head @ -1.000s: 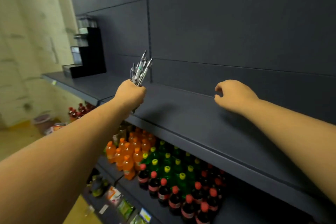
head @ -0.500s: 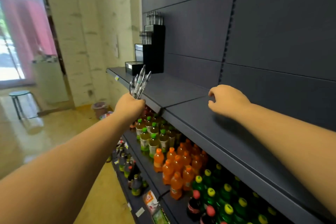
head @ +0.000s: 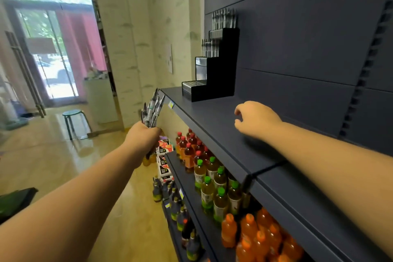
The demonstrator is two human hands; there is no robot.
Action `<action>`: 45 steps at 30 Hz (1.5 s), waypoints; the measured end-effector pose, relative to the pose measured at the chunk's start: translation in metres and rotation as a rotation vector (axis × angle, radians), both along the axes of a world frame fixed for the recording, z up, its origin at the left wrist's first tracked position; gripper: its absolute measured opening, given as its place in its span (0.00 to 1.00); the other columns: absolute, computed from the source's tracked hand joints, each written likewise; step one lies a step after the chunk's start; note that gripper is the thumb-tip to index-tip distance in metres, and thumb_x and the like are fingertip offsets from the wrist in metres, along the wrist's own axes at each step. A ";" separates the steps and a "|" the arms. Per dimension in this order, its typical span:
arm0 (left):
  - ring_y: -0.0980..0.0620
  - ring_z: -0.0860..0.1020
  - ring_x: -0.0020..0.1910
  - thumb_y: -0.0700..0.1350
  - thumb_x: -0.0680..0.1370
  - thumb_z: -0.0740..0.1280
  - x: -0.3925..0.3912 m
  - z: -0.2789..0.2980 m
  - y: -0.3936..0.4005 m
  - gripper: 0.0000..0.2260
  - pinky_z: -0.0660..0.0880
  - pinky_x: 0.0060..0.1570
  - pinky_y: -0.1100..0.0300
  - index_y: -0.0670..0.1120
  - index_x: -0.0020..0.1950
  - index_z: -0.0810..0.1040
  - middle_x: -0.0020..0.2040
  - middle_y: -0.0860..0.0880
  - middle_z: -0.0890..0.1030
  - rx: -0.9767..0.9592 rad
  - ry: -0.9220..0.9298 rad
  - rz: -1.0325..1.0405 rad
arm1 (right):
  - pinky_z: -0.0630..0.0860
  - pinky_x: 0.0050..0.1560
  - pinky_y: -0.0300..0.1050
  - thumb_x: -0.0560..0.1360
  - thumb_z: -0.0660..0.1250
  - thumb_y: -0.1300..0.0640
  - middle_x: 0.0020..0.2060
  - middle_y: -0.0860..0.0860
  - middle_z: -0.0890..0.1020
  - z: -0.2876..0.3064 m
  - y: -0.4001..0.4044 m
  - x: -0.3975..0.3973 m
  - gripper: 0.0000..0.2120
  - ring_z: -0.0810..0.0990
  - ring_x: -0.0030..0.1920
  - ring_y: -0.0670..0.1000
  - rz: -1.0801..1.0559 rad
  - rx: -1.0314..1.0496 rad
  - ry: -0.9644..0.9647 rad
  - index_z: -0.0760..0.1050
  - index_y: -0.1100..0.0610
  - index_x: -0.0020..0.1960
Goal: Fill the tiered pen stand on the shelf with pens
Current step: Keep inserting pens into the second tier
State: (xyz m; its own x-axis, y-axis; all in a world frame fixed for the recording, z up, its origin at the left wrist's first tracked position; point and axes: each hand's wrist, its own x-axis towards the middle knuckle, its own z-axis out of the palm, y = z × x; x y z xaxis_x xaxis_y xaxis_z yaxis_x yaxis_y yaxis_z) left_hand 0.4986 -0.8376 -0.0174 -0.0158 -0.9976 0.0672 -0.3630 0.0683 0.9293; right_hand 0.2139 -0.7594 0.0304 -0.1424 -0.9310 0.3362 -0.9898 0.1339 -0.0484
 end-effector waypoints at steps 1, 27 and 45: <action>0.48 0.70 0.27 0.39 0.78 0.63 0.004 0.000 -0.013 0.05 0.67 0.27 0.58 0.41 0.43 0.73 0.31 0.43 0.73 0.001 0.007 -0.007 | 0.80 0.54 0.54 0.80 0.63 0.52 0.58 0.50 0.79 0.000 -0.015 0.005 0.15 0.79 0.55 0.55 0.005 -0.009 0.001 0.77 0.52 0.65; 0.49 0.67 0.23 0.40 0.77 0.65 0.006 0.016 -0.415 0.09 0.63 0.22 0.61 0.43 0.37 0.70 0.26 0.45 0.71 -0.092 0.068 -0.367 | 0.78 0.50 0.48 0.80 0.63 0.52 0.51 0.47 0.79 -0.014 -0.303 0.030 0.12 0.78 0.49 0.51 -0.283 -0.114 -0.047 0.78 0.51 0.62; 0.49 0.71 0.26 0.42 0.77 0.65 -0.113 0.049 -0.578 0.05 0.68 0.28 0.56 0.47 0.41 0.72 0.28 0.46 0.73 -0.275 0.116 -0.673 | 0.76 0.47 0.42 0.78 0.70 0.44 0.49 0.43 0.80 0.052 -0.537 0.076 0.23 0.78 0.46 0.43 -0.030 -0.417 -0.424 0.72 0.51 0.69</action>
State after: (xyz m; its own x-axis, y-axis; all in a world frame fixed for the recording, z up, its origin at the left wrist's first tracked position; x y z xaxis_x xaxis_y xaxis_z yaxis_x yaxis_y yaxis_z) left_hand 0.3857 -1.4158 0.0316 -0.5962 -0.7216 0.3518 -0.0611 0.4777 0.8764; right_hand 0.2897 -1.2966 0.0827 -0.3686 -0.7263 0.5802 -0.8685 0.0466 -0.4935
